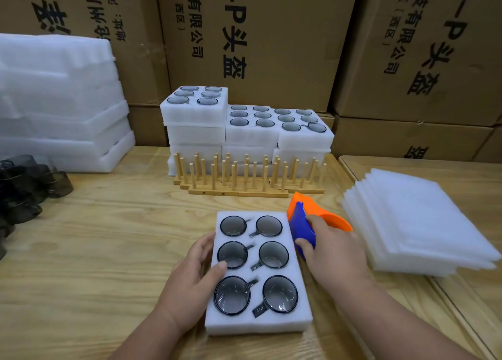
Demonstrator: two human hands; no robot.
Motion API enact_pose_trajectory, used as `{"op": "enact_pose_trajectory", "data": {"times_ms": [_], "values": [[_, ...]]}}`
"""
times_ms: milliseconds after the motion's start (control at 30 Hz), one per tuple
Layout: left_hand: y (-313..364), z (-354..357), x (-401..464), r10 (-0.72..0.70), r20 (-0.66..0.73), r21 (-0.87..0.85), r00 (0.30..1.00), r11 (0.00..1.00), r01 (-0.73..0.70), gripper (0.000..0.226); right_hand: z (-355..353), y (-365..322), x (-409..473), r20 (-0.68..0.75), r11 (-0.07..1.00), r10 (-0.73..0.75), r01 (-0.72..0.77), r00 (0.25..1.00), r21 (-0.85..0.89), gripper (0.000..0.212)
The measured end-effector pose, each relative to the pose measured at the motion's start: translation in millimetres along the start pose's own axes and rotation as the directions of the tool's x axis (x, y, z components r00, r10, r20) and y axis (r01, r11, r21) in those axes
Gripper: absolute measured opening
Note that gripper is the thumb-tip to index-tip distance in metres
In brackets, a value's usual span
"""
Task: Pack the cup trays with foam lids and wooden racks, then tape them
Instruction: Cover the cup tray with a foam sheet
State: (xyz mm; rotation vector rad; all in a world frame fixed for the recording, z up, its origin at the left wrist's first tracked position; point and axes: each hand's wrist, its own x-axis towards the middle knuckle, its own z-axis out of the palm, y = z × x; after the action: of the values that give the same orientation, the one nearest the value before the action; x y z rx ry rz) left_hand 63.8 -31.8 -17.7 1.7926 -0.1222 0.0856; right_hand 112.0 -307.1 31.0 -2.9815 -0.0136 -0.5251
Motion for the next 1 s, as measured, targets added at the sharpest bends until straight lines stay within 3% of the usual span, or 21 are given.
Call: {"op": "enact_pose_trajectory", "data": {"times_ms": [167, 233, 300, 333, 400, 467, 533, 600, 800, 1000], "values": [[-7, 0, 3, 0.03, 0.005, 0.036, 1.0, 0.999, -0.03, 0.054, 0, 0, 10, 0.068, 0.994, 0.073, -0.067, 0.995, -0.087, 0.045], [-8, 1, 3, 0.035, -0.001, 0.049, 0.999, 0.998, -0.035, 0.053, -1, 2, 6, -0.091, 1.0, 0.013, -0.012, 0.996, 0.018, 0.035], [-8, 2, 3, 0.034, -0.024, 0.049, 0.999, 0.998, -0.032, 0.048, -1, 1, -11, -0.324, 0.941, -0.059, 0.161, 0.944, 0.297, 0.025], [-7, 2, 2, 0.03, -0.048, 0.047, 0.998, 0.999, -0.027, 0.045, -1, -1, -22, -0.393, 0.867, -0.089, 0.266, 0.915, 0.422, 0.023], [-5, 4, 2, 0.022, -0.119, 0.087, 0.993, 0.996, -0.011, 0.038, 6, -7, -44, -0.372, 0.671, -0.099, 0.338, 0.923, 0.66, 0.02], [-3, 5, 1, 0.036, -0.188, 0.182, 0.981, 0.983, -0.001, 0.032, 15, -13, -60, -0.154, 0.437, -0.001, 0.139, 0.988, 0.889, 0.02], [0, 6, 0, 0.041, -0.231, 0.251, 0.972, 0.968, 0.018, 0.03, 24, -17, -67, 0.053, 0.273, 0.073, -0.071, 0.996, 0.959, 0.022], [1, 7, 0, 0.029, -0.238, 0.294, 0.971, 0.955, 0.044, 0.026, 25, -18, -66, 0.122, 0.256, 0.102, -0.145, 0.987, 0.956, 0.024], [2, 6, 2, -0.033, -0.245, 0.339, 0.969, 0.934, 0.118, 0.022, 19, -21, -61, 0.173, 0.358, 0.114, -0.203, 0.978, 0.911, 0.024], [4, 6, -1, -0.053, -0.246, 0.332, 0.968, 0.933, 0.136, 0.022, 14, -19, -59, 0.234, 0.344, 0.135, -0.267, 0.963, 0.9, 0.029]]}}
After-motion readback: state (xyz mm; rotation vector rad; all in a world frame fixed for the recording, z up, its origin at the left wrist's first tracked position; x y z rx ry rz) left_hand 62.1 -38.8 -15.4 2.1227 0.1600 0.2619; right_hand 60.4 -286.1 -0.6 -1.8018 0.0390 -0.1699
